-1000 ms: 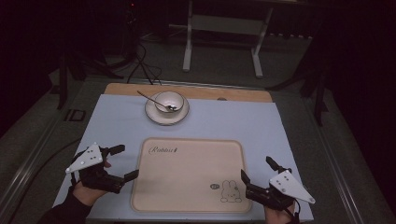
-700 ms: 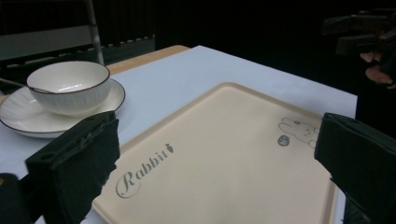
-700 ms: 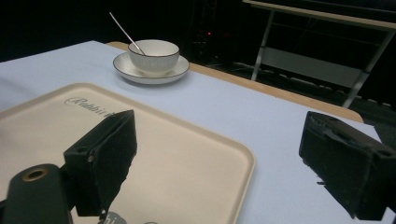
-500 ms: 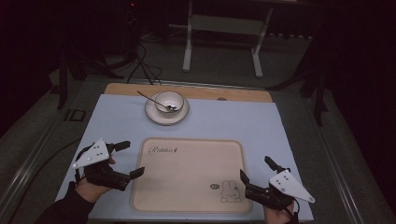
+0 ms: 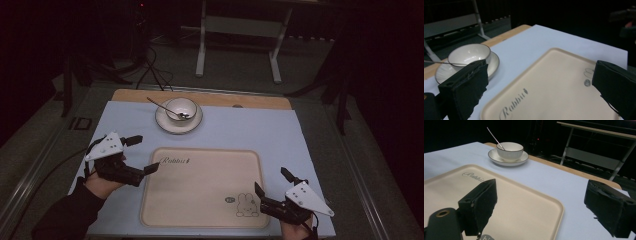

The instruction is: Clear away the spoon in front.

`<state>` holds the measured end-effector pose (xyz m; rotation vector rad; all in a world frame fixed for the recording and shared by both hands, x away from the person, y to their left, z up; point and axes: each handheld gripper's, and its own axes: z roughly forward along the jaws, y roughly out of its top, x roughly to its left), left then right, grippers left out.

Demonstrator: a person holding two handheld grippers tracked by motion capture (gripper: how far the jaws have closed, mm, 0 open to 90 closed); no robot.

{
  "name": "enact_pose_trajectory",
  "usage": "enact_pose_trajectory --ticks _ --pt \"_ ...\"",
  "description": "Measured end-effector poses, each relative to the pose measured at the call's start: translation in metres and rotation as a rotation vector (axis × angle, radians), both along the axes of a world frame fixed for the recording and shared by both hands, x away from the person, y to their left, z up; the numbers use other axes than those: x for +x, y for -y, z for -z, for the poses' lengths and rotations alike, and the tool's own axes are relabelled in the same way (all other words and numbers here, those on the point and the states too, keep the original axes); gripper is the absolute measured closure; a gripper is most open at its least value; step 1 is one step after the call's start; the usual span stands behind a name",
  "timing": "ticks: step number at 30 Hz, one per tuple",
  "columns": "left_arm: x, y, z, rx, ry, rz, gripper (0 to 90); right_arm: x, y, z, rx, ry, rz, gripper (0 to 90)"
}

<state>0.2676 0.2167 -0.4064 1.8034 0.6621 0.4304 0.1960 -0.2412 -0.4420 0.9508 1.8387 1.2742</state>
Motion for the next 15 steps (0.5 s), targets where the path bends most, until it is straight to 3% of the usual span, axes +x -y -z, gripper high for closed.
enact_pose_trajectory --ticks 8,15 --pt "0.026 -0.003 -0.011 0.012 0.003 -0.048 1.5 0.0 -0.002 0.001 0.001 -0.002 -0.008 11.2" --pt "0.051 -0.005 -0.005 0.012 -0.025 -0.102 2.8 0.0 -0.004 0.001 0.007 -0.003 -0.015 11.1"
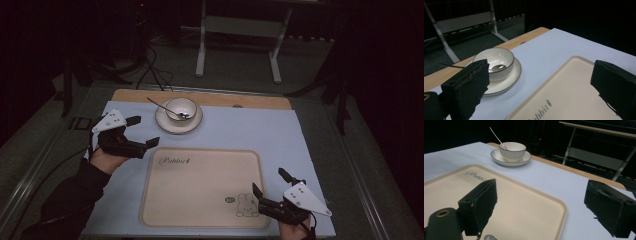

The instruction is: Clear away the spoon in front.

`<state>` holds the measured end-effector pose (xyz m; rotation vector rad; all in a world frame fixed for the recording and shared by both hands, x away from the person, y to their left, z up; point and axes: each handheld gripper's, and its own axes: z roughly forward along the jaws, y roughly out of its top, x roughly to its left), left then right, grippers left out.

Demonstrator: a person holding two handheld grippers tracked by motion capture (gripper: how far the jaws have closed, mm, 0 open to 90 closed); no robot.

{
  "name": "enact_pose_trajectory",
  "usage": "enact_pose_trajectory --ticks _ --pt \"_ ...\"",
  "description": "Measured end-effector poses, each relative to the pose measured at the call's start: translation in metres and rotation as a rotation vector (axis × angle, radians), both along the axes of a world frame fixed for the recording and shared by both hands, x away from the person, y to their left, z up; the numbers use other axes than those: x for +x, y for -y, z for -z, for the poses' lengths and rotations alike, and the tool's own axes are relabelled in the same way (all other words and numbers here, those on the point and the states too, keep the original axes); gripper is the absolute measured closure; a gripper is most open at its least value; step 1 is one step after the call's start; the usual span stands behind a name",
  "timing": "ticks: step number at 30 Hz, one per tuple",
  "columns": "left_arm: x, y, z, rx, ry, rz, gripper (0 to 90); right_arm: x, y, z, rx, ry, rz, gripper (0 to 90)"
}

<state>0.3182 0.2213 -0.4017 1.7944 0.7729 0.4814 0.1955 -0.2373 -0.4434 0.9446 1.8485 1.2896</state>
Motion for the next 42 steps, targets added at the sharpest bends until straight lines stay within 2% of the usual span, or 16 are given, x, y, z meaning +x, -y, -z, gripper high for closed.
enact_pose_trajectory --ticks 4,6,13,15,17,19,23,24,27,30,33,36,38,42 --pt "0.014 -0.002 0.009 -0.002 -0.02 -0.044 5.2 0.0 -0.001 0.0 0.002 0.003 -0.004 11.1" --pt "0.021 -0.003 0.014 -0.023 -0.04 -0.07 5.2 0.0 0.0 0.0 0.003 0.003 -0.004 11.2" --pt "0.043 -0.003 0.028 -0.027 -0.071 -0.128 8.2 0.0 -0.001 0.001 -0.002 0.003 -0.007 11.2" --pt "0.05 -0.004 0.032 -0.044 -0.086 -0.138 9.8 0.0 -0.001 0.001 -0.002 0.002 -0.008 11.2" --pt "0.055 -0.005 0.034 -0.048 -0.085 -0.158 11.7 0.0 -0.001 0.001 -0.003 0.001 -0.007 11.2" --pt "0.061 -0.006 0.038 -0.077 -0.104 -0.173 13.8 0.0 -0.001 0.001 -0.004 0.0 -0.008 11.2" --pt "0.069 -0.006 0.043 -0.094 -0.123 -0.199 15.0 0.001 -0.002 0.001 -0.004 -0.003 -0.011 11.2" --pt "0.074 -0.006 0.046 -0.114 -0.148 -0.21 15.0 0.001 -0.002 0.002 -0.004 -0.004 -0.012 11.2" --pt "0.082 -0.006 0.051 -0.105 -0.166 -0.251 15.4 0.001 -0.002 0.002 -0.003 -0.004 -0.012 11.2" --pt "0.09 -0.008 0.056 -0.117 -0.187 -0.284 16.0 0.001 -0.002 0.002 -0.003 -0.005 -0.013 11.2" --pt "0.097 -0.011 0.058 -0.162 -0.203 -0.3 17.8 0.001 -0.002 0.002 -0.004 -0.007 -0.015 11.2" --pt "0.103 -0.013 0.06 -0.19 -0.203 -0.322 19.0 0.001 -0.002 0.002 -0.004 -0.008 -0.017 11.2" --pt "0.106 -0.015 0.061 -0.225 -0.204 -0.325 21.2 0.001 -0.002 0.002 -0.007 -0.012 -0.022 11.2" --pt "0.114 -0.016 0.063 -0.257 -0.205 -0.364 24.5 0.001 -0.002 0.002 -0.009 -0.011 -0.025 11.2"
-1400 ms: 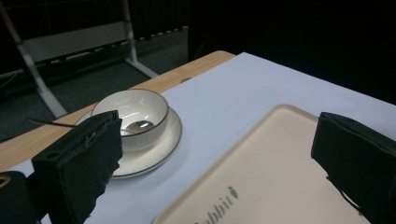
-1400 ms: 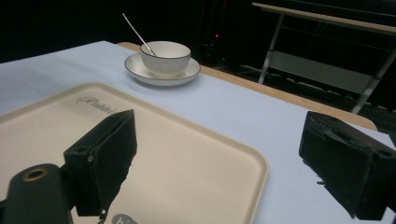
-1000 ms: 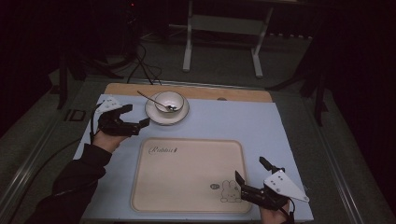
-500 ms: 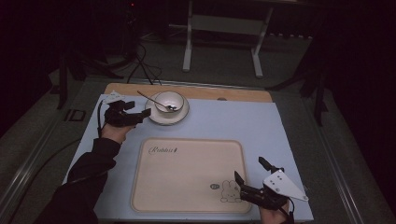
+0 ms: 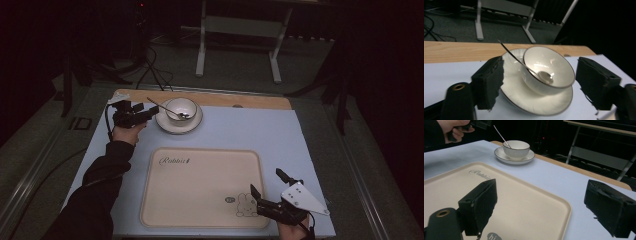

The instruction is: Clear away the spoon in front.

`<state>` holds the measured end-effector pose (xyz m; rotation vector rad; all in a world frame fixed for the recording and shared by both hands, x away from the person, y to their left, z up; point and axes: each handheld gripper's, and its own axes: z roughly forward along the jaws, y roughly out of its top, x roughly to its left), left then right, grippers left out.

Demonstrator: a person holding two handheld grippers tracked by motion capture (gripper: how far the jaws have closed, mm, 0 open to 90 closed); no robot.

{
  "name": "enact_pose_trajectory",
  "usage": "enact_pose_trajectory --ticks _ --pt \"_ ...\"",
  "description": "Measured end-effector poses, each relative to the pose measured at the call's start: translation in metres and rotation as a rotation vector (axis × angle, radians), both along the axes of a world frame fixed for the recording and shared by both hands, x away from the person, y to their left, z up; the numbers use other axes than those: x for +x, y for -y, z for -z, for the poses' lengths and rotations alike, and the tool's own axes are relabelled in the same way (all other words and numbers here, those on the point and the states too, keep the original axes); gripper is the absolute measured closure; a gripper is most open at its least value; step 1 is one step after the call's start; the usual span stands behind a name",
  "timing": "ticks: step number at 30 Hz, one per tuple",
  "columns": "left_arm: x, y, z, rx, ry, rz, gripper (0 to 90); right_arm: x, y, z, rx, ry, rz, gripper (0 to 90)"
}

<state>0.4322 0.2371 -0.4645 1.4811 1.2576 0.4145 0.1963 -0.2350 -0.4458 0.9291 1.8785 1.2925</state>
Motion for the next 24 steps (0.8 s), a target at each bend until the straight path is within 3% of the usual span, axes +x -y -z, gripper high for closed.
enact_pose_trajectory --ticks 3,5,8,14,19,24 --pt "0.008 0.001 0.002 -0.002 -0.037 -0.044 27.4 0.0 0.0 0.0 0.0 -0.005 -0.002 11.2" --pt "0.011 -0.001 0.005 -0.043 -0.047 -0.058 30.4 0.001 0.0 0.001 0.003 -0.01 -0.001 11.2" --pt "0.015 -0.001 0.008 -0.063 -0.058 -0.081 33.7 0.002 0.0 0.001 0.003 -0.015 -0.003 11.2" --pt "0.026 -0.003 0.014 -0.152 -0.064 -0.096 37.1 0.002 0.0 0.002 -0.001 -0.019 -0.006 11.2" --pt "0.035 -0.002 0.018 -0.13 -0.086 -0.131 40.6 0.002 0.0 0.002 0.001 -0.022 -0.005 11.3" --pt "0.041 -0.002 0.023 -0.138 -0.093 -0.165 48.2 0.003 0.001 0.002 0.003 -0.026 -0.006 11.3"
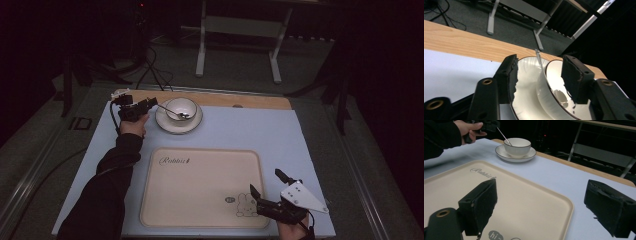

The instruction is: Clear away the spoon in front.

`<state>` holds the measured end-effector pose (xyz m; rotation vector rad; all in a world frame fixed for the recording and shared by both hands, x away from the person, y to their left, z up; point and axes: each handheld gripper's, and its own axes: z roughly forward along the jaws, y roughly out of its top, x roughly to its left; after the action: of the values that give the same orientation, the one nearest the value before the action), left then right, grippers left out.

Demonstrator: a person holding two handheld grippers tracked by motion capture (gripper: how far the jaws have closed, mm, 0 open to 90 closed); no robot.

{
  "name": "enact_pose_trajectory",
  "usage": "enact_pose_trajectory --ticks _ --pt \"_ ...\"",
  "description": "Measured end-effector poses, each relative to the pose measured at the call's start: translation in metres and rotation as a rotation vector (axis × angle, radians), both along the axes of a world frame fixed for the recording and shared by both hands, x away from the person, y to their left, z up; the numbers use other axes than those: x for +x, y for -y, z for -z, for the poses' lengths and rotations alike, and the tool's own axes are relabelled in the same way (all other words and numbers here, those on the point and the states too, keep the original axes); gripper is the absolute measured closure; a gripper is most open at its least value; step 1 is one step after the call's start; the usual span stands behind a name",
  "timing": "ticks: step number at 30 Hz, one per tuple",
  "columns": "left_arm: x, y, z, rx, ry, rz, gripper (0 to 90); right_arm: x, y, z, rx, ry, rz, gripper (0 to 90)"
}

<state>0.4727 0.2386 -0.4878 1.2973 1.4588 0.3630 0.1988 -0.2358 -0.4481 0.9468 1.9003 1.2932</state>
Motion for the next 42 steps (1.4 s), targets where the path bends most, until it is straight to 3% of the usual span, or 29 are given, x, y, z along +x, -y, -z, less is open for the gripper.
enact_pose_trajectory --ticks 9,13,18,24,31,39,42 --pt "0.006 -0.002 0.007 -0.092 0.014 -0.057 63.4 0.0 0.0 0.0 0.006 -0.003 -0.001 11.3" --pt "0.008 -0.001 0.009 -0.131 0.009 -0.059 67.0 0.001 0.001 0.0 0.005 -0.005 -0.003 11.3" --pt "0.011 0.003 0.009 -0.118 0.005 -0.065 70.7 0.001 0.0 0.001 0.005 -0.011 -0.008 11.4" --pt "0.015 0.01 0.006 -0.076 -0.002 -0.05 84.4 0.001 0.001 0.001 0.006 -0.011 -0.009 11.4" --pt "0.013 0.013 -0.002 -0.106 0.036 -0.039 88.8 0.001 0.001 0.001 0.007 -0.011 -0.01 11.4" --pt "0.011 0.019 -0.011 -0.065 0.055 -0.025 89.4 0.001 0.001 0.001 0.006 -0.011 -0.01 11.5" --pt "0.009 0.02 -0.017 -0.032 0.066 -0.011 89.4 0.001 0.001 0.001 0.008 -0.011 -0.011 11.5"
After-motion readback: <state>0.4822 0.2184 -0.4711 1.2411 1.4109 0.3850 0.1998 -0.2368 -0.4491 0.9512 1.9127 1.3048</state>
